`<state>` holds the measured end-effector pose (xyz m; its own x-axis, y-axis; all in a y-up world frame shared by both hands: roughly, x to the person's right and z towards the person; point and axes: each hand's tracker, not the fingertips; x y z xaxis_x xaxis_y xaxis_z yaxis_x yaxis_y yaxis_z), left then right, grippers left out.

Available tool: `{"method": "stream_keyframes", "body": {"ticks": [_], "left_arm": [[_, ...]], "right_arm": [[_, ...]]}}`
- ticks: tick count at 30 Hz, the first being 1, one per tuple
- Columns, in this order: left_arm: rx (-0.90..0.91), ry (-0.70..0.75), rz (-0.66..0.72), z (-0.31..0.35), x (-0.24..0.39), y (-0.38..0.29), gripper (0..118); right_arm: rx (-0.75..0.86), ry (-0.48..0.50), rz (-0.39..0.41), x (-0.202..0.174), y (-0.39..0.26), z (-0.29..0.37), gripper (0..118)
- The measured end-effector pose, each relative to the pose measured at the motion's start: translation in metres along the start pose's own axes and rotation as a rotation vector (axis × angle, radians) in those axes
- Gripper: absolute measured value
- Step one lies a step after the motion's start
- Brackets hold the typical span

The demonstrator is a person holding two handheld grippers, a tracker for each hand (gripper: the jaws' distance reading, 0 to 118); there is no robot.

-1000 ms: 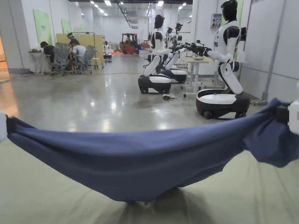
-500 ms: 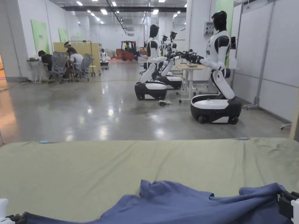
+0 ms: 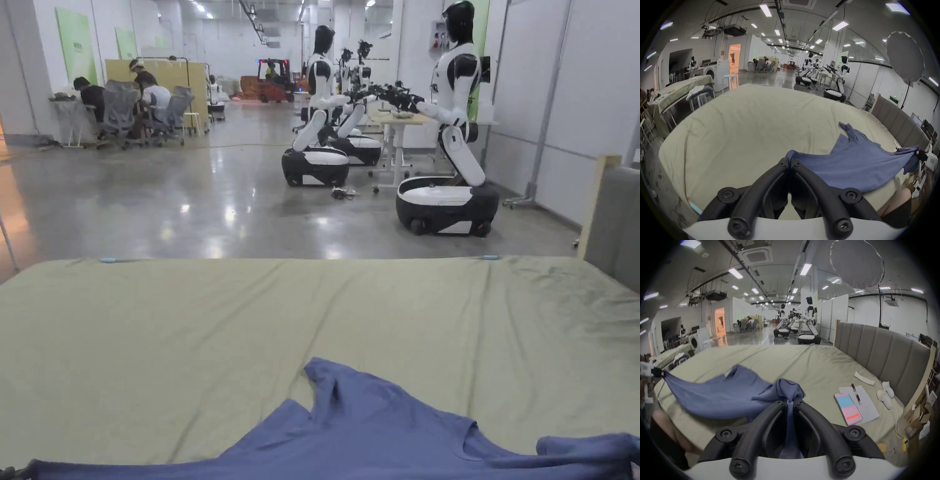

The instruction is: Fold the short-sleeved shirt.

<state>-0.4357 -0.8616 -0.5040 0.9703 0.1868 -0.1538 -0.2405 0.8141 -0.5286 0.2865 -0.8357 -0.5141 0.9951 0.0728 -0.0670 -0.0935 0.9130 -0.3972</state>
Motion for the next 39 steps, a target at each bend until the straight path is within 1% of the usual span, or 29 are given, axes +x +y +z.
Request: {"method": "stream_keyframes", "body": {"ticks": [1, 4, 6, 7, 8, 9, 11, 12, 14, 15, 17, 19, 20, 21, 22, 23, 24, 25, 27, 28, 29, 30, 32, 34, 35, 36, 37, 38, 39], "left_arm": [[-0.015, 0.000, 0.000, 0.006, 0.003, -0.011, 0], [-0.068, 0.009, -0.028, 0.008, -0.002, -0.041, 0], [-0.111, 0.017, -0.051, 0.003, -0.008, -0.055, 0], [-0.140, 0.035, -0.062, 0.000, -0.010, -0.060, 2], [-0.136, 0.090, -0.082, -0.002, -0.011, -0.066, 9], [-0.113, 0.124, -0.082, -0.013, -0.018, -0.071, 33], [-0.096, 0.117, -0.023, -0.011, -0.029, -0.074, 88], [-0.094, 0.118, 0.018, -0.008, -0.033, -0.073, 109], [-0.043, 0.089, 0.051, 0.004, -0.032, -0.068, 112], [-0.030, 0.083, 0.050, 0.011, -0.032, -0.065, 112], [-0.015, 0.075, 0.061, 0.038, -0.015, -0.055, 112], [0.104, 0.017, 0.100, 0.068, -0.008, -0.053, 111], [0.153, 0.017, 0.110, 0.083, -0.004, -0.053, 111], [0.181, 0.016, 0.112, 0.097, 0.001, -0.054, 108], [0.193, 0.009, 0.108, 0.110, 0.005, -0.056, 98], [0.215, 0.015, 0.108, 0.120, 0.009, -0.060, 74], [0.213, 0.038, 0.106, 0.128, 0.017, -0.064, 17], [0.204, 0.074, 0.091, 0.133, 0.025, -0.068, 0], [0.157, 0.151, 0.085, 0.131, 0.031, -0.080, 0], [0.105, 0.089, 0.056, 0.125, 0.030, -0.086, 0], [0.054, 0.062, 0.030, 0.117, 0.034, -0.092, 0], [0.034, 0.075, 0.023, 0.110, 0.035, -0.097, 0], [-0.025, 0.097, 0.043, 0.092, 0.030, -0.103, 0], [-0.078, 0.118, 0.117, 0.069, 0.016, -0.101, 0], [-0.124, 0.135, 0.143, 0.055, 0.011, -0.098, 9], [-0.151, 0.145, 0.166, 0.041, 0.006, -0.095, 47], [-0.153, 0.132, 0.188, 0.029, 0.000, -0.092, 76], [-0.151, 0.111, 0.190, 0.015, -0.004, -0.089, 92], [-0.154, 0.106, 0.194, 0.004, -0.005, -0.085, 94]], "right_arm": [[-0.021, 0.000, 0.011, -0.001, -0.009, 0.004, 7], [-0.084, -0.005, -0.007, -0.003, -0.037, 0.007, 7], [-0.118, -0.016, 0.004, -0.004, -0.053, 0.002, 7], [-0.136, -0.024, 0.019, -0.004, -0.058, -0.004, 7], [-0.169, -0.034, 0.028, -0.005, -0.064, -0.008, 7], [-0.182, -0.035, 0.030, -0.005, -0.068, -0.011, 7], [-0.221, -0.046, 0.006, 0.000, -0.078, -0.021, 9], [-0.240, -0.056, -0.021, 0.002, -0.079, -0.022, 32], [-0.265, -0.087, -0.045, 0.002, -0.073, -0.017, 103], [-0.243, -0.077, -0.055, 0.001, -0.064, -0.008, 117], [-0.154, -0.078, -0.068, -0.007, -0.050, 0.006, 114], [-0.097, -0.066, -0.057, -0.011, -0.045, 0.006, 114], [-0.062, -0.045, -0.054, -0.020, -0.037, 0.013, 114], [-0.028, -0.017, -0.050, -0.031, -0.029, 0.020, 109], [-0.012, 0.027, -0.042, -0.044, -0.021, 0.027, 99], [-0.005, 0.057, -0.025, -0.059, -0.013, 0.034, 78], [0.002, 0.076, -0.010, -0.073, -0.009, 0.037, 35], [0.011, 0.088, 0.007, -0.087, -0.006, 0.040, 7], [0.030, 0.110, 0.004, -0.115, -0.003, 0.044, 1], [0.038, 0.162, -0.001, -0.126, -0.001, 0.045, 1], [0.026, 0.246, -0.010, -0.138, 0.001, 0.045, 1], [0.018, 0.282, -0.009, -0.147, 0.001, 0.044, 1], [0.001, 0.317, 0.027, -0.169, 0.002, 0.044, 1], [-0.017, 0.366, 0.054, -0.184, 0.003, 0.042, 0], [-0.020, 0.373, 0.050, -0.187, 0.003, 0.040, 0], [-0.023, 0.381, 0.048, -0.192, 0.003, 0.038, 0], [-0.024, 0.387, 0.049, -0.196, 0.004, 0.037, 0], [-0.023, 0.389, 0.051, -0.199, 0.004, 0.035, 0], [-0.024, 0.389, 0.054, -0.201, 0.003, 0.033, 0]]}}
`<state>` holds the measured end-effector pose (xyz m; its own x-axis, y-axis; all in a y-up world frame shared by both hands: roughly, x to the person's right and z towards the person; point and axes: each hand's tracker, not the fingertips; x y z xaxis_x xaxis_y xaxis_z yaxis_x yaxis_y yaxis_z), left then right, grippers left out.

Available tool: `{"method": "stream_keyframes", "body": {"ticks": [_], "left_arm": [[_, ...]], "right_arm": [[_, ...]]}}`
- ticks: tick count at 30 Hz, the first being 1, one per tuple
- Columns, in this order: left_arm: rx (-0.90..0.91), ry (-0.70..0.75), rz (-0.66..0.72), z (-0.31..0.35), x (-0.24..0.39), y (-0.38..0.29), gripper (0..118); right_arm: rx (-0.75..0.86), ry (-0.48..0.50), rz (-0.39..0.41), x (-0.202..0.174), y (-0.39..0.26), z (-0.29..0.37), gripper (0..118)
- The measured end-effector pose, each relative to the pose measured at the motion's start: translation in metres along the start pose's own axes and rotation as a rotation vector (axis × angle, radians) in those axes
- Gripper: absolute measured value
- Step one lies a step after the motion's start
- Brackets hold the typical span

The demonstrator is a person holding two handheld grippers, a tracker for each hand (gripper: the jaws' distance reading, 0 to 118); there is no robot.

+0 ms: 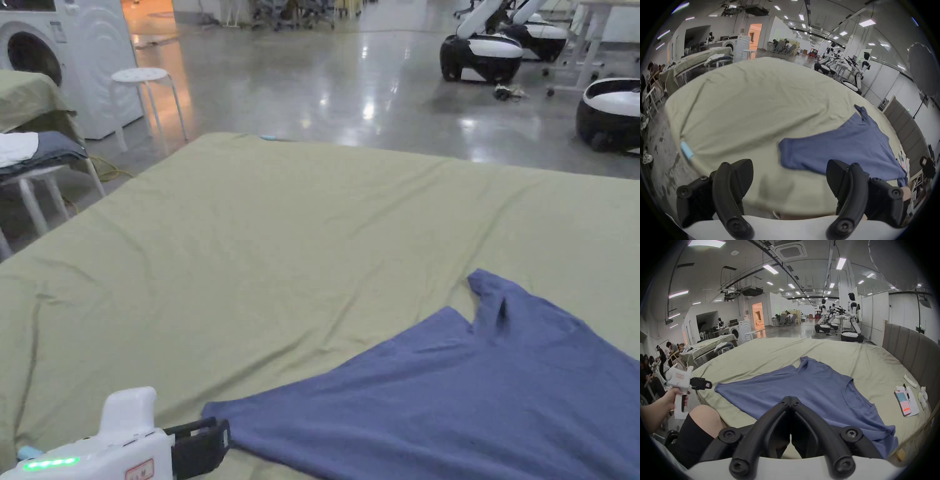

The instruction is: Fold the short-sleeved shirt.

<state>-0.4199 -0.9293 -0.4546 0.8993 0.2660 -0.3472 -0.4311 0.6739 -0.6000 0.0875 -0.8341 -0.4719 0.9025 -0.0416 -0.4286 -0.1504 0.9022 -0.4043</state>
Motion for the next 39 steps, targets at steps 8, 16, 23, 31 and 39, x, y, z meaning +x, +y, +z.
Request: {"method": "stream_keyframes", "body": {"ticks": [8, 16, 23, 31, 39], "left_arm": [[-0.076, 0.079, -0.044, -0.063, 0.016, 0.019, 91], [-0.052, 0.062, -0.135, -0.046, 0.034, 0.000, 2], [0.159, 0.020, -0.203, 0.000, 0.045, 0.000, 2], [0.213, -0.011, -0.227, 0.020, 0.048, 0.007, 2], [0.205, -0.022, -0.207, 0.001, 0.036, 0.013, 2]], "right_arm": [[-0.053, -0.028, -0.044, 0.010, 0.001, -0.010, 0], [-0.061, -0.063, -0.039, 0.026, 0.002, -0.011, 1], [-0.099, -0.052, 0.011, 0.041, 0.018, -0.027, 0], [-0.157, 0.000, 0.072, 0.084, 0.062, -0.144, 56], [-0.294, -0.144, 0.031, 0.170, 0.090, -0.341, 115]]}}
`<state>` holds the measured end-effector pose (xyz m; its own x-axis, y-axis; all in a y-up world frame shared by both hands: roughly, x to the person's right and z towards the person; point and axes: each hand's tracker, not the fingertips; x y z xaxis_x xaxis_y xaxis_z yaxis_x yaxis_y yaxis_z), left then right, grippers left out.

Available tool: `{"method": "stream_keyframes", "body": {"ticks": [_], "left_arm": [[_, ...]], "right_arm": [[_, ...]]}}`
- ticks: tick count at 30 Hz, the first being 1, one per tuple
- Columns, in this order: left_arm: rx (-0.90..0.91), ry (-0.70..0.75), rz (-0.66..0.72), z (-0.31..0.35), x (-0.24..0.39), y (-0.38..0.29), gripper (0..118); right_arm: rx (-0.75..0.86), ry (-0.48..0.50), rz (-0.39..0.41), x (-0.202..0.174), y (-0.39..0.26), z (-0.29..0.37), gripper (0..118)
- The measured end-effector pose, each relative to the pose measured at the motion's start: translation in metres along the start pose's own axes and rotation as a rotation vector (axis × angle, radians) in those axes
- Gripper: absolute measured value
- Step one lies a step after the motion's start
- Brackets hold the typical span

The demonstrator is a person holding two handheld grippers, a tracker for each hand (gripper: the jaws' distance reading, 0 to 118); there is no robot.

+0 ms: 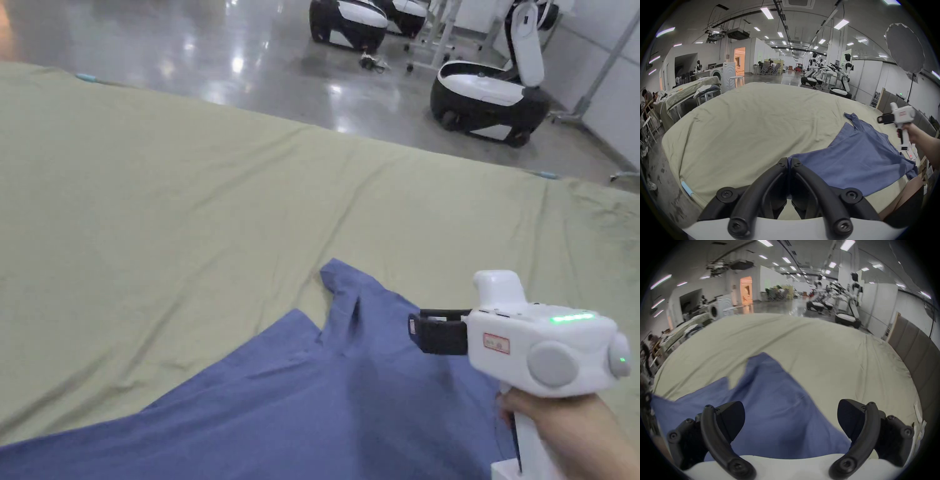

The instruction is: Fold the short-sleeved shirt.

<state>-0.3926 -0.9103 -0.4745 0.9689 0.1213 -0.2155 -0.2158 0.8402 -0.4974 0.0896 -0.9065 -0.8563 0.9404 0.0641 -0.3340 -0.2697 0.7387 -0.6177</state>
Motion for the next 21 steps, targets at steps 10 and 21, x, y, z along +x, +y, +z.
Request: {"method": "stream_keyframes", "body": {"ticks": [10, 21], "left_arm": [[-0.026, 0.002, 0.024, -0.009, -0.009, -0.004, 2], [0.137, -0.118, 0.022, 0.032, -0.004, 0.082, 1]], "right_arm": [[-0.104, 0.068, -0.069, 0.000, -0.017, -0.056, 1], [0.228, -0.035, -0.022, 0.015, 0.033, 0.148, 1]]}}
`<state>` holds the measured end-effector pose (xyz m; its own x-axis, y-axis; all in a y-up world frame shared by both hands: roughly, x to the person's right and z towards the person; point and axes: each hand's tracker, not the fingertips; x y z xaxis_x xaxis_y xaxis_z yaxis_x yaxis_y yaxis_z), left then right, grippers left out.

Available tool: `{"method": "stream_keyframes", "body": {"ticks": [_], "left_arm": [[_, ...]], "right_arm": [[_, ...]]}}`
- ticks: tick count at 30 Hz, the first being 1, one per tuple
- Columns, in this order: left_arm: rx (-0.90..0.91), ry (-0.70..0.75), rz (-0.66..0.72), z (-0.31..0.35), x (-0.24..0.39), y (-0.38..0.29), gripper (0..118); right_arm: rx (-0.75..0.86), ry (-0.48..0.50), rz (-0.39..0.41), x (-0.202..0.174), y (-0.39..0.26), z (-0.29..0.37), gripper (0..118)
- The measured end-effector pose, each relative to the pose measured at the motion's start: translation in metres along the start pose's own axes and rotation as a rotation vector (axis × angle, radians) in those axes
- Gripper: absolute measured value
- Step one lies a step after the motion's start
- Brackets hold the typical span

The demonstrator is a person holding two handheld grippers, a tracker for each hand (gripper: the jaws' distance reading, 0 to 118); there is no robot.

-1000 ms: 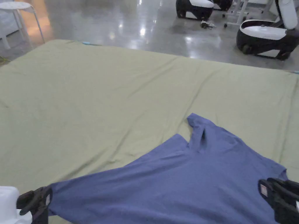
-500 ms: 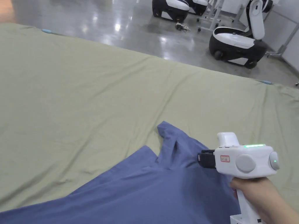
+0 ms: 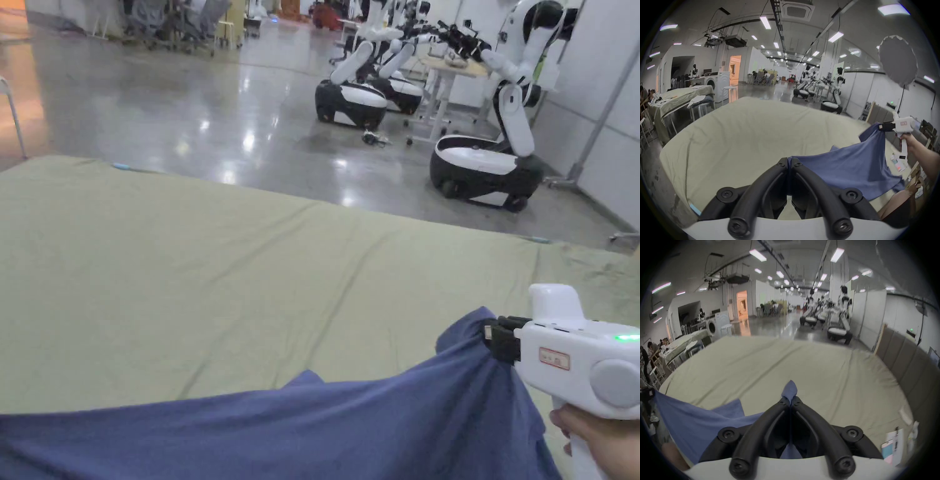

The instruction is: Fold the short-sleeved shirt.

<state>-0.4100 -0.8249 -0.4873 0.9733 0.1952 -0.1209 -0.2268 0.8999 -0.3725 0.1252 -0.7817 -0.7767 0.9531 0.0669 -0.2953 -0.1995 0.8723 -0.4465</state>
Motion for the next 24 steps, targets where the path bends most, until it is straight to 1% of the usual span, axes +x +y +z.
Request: {"method": "stream_keyframes", "body": {"ticks": [2, 4, 6, 9, 11, 14, 16, 19, 20, 22, 24], "left_arm": [[0.033, -0.029, -0.012, 0.006, 0.010, 0.036, 1], [0.070, -0.040, -0.035, 0.009, 0.016, 0.068, 1], [0.109, -0.063, -0.052, 0.011, 0.021, 0.107, 1], [0.160, -0.122, -0.049, 0.017, 0.035, 0.162, 1], [0.193, -0.131, -0.085, 0.017, 0.045, 0.195, 1], [0.237, -0.092, -0.152, 0.009, 0.058, 0.239, 1], [0.238, -0.095, -0.147, 0.003, 0.061, 0.268, 1], [0.265, -0.085, -0.138, -0.004, 0.068, 0.307, 1], [0.272, -0.076, -0.147, -0.008, 0.071, 0.320, 1], [0.293, -0.056, -0.182, -0.011, 0.082, 0.337, 1], [0.302, -0.044, -0.207, -0.022, 0.085, 0.359, 1]], "right_arm": [[0.061, -0.041, 0.004, 0.012, 0.027, 0.047, 1], [0.105, -0.110, 0.007, 0.021, 0.059, 0.094, 1], [0.167, -0.130, -0.010, 0.035, 0.082, 0.138, 1], [0.268, -0.135, -0.066, 0.049, 0.110, 0.193, 1], [0.336, -0.151, -0.078, 0.053, 0.124, 0.222, 1], [0.389, -0.159, -0.058, 0.056, 0.145, 0.242, 1], [0.395, -0.168, -0.069, 0.060, 0.162, 0.246, 1], [0.430, -0.155, -0.102, 0.065, 0.185, 0.248, 1], [0.442, -0.151, -0.105, 0.067, 0.194, 0.244, 1], [0.460, -0.153, -0.080, 0.067, 0.209, 0.235, 1], [0.458, -0.159, -0.075, 0.070, 0.228, 0.218, 1]]}}
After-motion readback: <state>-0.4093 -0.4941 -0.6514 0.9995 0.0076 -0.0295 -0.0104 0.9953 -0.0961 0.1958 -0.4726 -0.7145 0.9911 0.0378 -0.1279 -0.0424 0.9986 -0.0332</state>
